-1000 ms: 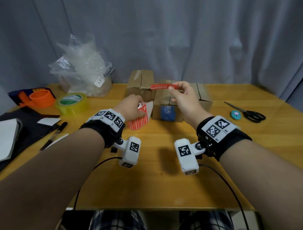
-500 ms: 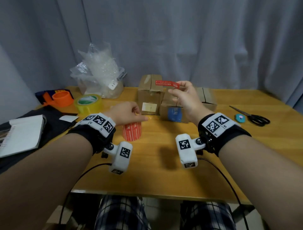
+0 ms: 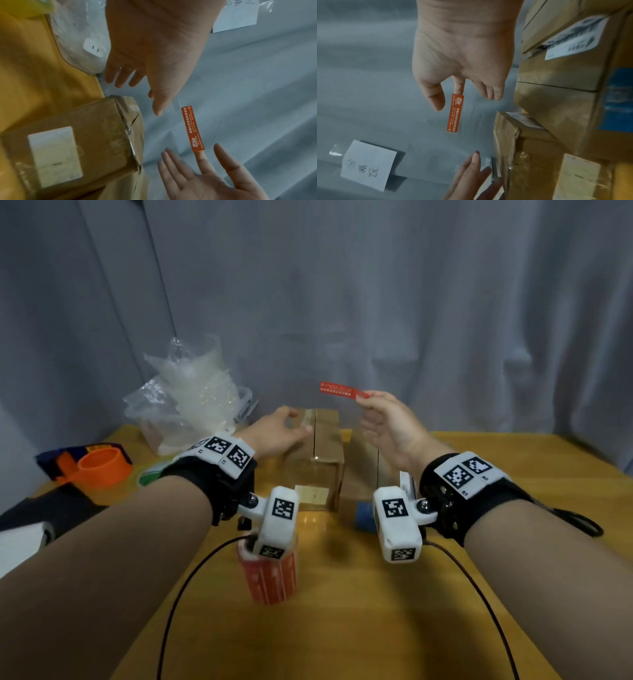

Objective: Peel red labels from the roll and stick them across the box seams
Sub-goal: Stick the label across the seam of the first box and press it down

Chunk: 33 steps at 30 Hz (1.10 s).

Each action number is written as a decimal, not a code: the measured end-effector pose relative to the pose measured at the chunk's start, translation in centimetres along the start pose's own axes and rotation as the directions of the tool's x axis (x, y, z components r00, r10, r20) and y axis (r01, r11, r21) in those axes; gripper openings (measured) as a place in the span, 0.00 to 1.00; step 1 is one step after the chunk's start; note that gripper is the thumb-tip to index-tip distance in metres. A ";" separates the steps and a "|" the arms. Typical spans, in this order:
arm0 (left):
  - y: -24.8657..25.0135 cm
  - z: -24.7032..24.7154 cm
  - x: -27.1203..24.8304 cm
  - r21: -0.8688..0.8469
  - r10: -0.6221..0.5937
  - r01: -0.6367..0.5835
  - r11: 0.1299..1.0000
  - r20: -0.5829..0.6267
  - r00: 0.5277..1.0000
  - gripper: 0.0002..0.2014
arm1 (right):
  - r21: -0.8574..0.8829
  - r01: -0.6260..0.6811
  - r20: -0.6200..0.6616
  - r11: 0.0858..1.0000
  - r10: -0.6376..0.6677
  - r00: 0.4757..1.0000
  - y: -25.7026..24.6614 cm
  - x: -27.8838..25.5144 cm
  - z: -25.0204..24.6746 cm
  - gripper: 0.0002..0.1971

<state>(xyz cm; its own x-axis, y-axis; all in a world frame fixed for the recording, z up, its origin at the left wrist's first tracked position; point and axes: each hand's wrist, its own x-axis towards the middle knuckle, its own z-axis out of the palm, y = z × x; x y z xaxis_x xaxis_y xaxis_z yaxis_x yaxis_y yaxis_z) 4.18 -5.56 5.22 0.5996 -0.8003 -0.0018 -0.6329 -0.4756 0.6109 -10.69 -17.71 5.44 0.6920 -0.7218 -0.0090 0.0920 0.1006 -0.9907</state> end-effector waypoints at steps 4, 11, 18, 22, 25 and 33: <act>-0.8 -0.1 3.5 -0.123 -0.024 0.035 0.992 0.087 0.996 0.30 | -0.028 -0.089 0.067 0.996 0.091 0.994 0.1 3.3 0.5 0.04; -1.8 0.3 4.8 -0.194 -0.066 0.103 0.976 0.191 0.979 0.25 | -0.103 -0.128 0.097 0.986 0.138 0.986 0.7 5.4 2.0 0.05; -2.4 0.2 1.4 -0.191 -0.077 0.107 0.976 0.159 0.984 0.20 | -0.152 -0.144 0.099 0.978 0.160 0.982 1.6 2.9 2.8 0.13; -2.2 0.0 -0.9 -0.225 -0.076 0.111 0.968 0.160 0.984 0.15 | -0.327 -0.081 0.128 0.942 0.129 0.983 1.5 0.7 2.8 0.16; -2.1 -0.3 -1.6 -0.252 -0.066 0.098 0.963 0.130 0.989 0.13 | -0.444 -0.031 0.135 0.895 0.101 0.986 1.0 -0.3 2.6 0.14; -1.8 -0.7 -1.4 -0.407 -0.058 0.069 0.911 0.040 0.998 0.17 | -0.317 -0.166 0.129 0.934 0.216 0.968 0.5 0.6 2.2 0.21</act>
<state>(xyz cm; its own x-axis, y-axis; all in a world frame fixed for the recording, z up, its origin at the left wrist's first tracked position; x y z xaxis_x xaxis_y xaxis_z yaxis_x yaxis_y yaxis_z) 4.78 -3.32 4.70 0.6151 -0.7854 -0.0689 -0.3358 -0.3400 0.8784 -8.62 -16.61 5.20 0.7822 -0.5884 -0.2049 -0.2557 -0.0033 -0.9668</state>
